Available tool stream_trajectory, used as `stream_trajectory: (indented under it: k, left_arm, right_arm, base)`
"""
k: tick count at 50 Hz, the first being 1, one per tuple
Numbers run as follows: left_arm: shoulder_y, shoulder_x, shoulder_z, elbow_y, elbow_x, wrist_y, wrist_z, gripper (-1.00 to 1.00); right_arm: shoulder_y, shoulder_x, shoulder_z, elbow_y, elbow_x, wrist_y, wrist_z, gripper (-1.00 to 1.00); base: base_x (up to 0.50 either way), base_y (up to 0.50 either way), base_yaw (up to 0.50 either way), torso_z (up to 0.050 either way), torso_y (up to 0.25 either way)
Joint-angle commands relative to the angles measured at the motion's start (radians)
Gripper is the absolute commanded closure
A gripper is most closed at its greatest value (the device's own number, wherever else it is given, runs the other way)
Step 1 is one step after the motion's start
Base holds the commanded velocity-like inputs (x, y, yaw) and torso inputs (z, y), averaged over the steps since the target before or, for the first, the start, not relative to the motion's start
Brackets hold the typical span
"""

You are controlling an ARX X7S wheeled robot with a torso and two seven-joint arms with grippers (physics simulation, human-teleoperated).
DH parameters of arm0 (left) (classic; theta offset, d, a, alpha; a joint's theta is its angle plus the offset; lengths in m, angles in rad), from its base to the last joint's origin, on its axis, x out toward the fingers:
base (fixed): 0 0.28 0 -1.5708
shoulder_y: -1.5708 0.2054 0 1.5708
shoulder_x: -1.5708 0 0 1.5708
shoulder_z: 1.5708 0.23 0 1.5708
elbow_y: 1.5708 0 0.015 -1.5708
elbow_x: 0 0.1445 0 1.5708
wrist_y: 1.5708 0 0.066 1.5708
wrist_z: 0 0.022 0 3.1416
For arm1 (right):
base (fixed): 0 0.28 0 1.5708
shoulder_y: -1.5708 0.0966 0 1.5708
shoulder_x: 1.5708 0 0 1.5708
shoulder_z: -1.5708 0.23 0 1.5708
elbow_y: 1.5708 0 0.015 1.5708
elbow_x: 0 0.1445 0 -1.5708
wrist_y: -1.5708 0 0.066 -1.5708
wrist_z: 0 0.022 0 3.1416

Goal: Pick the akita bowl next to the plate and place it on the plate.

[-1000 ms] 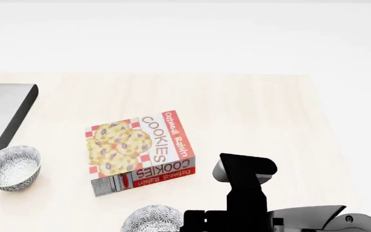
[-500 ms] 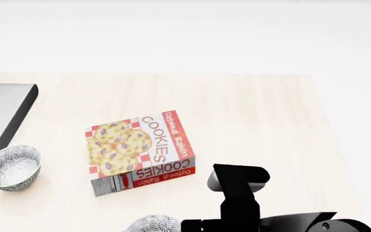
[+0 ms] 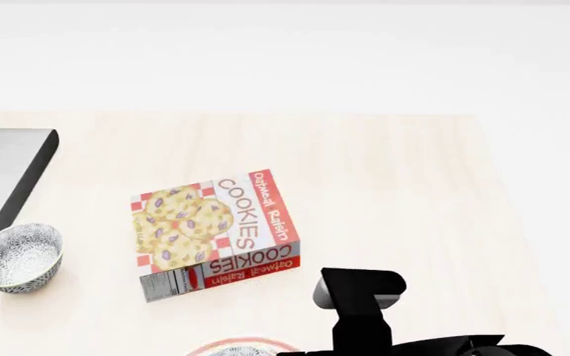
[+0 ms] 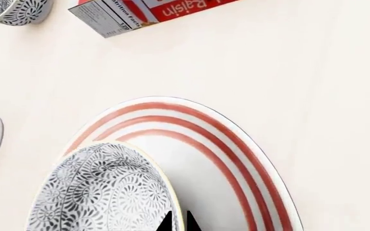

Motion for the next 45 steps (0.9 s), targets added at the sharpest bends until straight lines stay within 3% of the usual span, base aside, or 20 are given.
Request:
stream_trajectory:
  k: [1, 21, 22, 36, 45]
  left_arm:
    - [0.0, -0.003, 0.003, 0.005, -0.004, -0.004, -0.005, -1.0]
    - [0.0, -0.005, 0.007, -0.001, -0.004, 0.004, -0.004, -1.0]
    - [-0.001, -0.004, 0.008, -0.005, -0.002, 0.008, -0.002, -1.0]
    - [0.001, -0.008, 0.009, 0.002, -0.009, 0.004, -0.007, -1.0]
    - [0.004, -0.01, 0.009, 0.01, -0.012, 0.001, -0.013, -1.0]
  right_arm:
    - [0.003, 0.001, -0.014, 0.001, 0.0, -0.014, -0.016, 1.0]
    - [0.003, 0.007, -0.051, 0.006, -0.04, -0.052, -0.053, 1.0]
    - [0.003, 0.011, -0.06, 0.001, -0.04, -0.047, -0.068, -1.0]
    - [0.005, 0.028, -0.067, -0.054, -0.032, -0.048, -0.063, -1.0]
    - [0.018, 0.062, -0.013, -0.173, 0.055, -0.009, 0.037, -1.0]
  base:
    - [0.0, 0.0, 0.0, 0.0, 0.0]
    - [0.0, 0.0, 0.0, 0.0, 0.0]
    - [0.0, 0.0, 0.0, 0.0, 0.0]
    - [0.0, 0.0, 0.0, 0.0, 0.0]
    - [0.0, 0.0, 0.0, 0.0, 0.0]
